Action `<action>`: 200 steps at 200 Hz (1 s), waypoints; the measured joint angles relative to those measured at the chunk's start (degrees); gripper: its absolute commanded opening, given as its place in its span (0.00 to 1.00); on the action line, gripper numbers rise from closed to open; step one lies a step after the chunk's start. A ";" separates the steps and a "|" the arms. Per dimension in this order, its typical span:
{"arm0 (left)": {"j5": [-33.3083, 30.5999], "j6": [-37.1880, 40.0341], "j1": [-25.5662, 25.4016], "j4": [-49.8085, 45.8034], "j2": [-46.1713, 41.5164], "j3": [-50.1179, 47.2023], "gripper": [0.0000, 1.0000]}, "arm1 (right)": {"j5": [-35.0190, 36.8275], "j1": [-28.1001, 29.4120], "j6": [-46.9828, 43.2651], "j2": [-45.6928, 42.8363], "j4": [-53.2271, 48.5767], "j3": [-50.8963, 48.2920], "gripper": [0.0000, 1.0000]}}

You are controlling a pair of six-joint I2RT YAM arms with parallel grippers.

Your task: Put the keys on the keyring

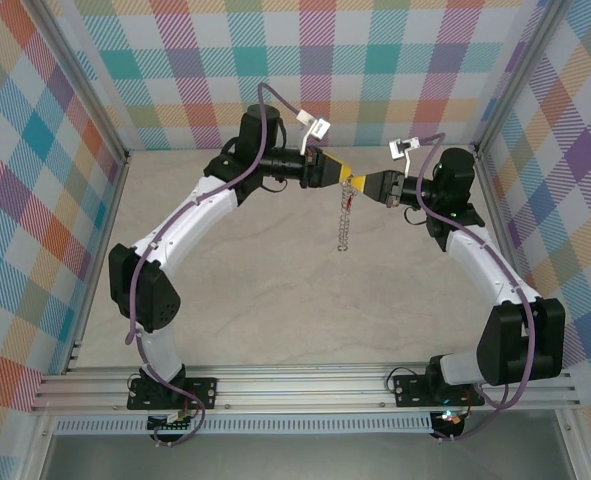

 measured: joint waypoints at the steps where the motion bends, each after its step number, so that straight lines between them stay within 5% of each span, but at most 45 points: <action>1: 0.00 0.00 0.00 0.02 0.00 0.00 0.32 | 0.00 0.00 0.00 0.00 0.00 0.00 0.00; 200: 0.26 -0.22 0.00 0.81 0.59 -1.53 0.30 | 0.02 0.00 0.00 0.00 0.04 0.00 0.00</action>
